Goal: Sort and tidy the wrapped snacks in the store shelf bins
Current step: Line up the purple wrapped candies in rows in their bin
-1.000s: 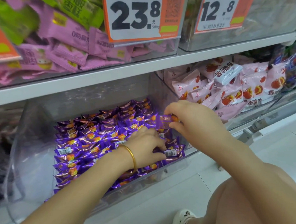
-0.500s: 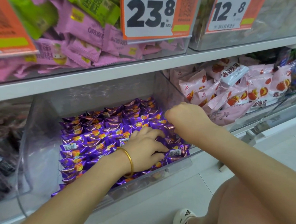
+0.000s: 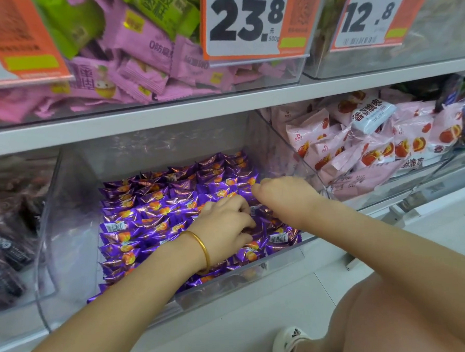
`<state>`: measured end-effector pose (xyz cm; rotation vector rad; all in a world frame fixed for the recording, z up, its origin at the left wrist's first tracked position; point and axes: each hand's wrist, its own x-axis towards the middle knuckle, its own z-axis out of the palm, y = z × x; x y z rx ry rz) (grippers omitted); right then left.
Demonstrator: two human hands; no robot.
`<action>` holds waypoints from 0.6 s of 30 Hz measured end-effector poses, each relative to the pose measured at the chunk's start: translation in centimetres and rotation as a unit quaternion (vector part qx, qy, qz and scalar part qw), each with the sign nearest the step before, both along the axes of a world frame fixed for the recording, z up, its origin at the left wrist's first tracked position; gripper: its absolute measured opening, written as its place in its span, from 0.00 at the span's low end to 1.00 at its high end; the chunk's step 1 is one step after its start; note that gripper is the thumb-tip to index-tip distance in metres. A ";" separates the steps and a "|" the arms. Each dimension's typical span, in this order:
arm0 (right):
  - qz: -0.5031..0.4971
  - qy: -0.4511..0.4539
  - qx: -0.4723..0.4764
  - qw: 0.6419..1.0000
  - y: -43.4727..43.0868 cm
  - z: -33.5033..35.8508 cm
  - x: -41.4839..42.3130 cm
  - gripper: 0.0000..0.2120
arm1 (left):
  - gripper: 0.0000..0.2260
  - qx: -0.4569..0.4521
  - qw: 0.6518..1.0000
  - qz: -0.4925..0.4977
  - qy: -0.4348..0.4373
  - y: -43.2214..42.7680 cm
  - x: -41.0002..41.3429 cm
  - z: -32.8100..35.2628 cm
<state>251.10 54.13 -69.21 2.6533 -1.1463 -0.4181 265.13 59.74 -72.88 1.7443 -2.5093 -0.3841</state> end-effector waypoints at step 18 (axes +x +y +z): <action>0.004 0.006 0.019 1.000 0.9 -0.7 -0.6 0.12 | 0.09 -0.013 0.996 0.040 -0.079 -0.1 0.3 0.5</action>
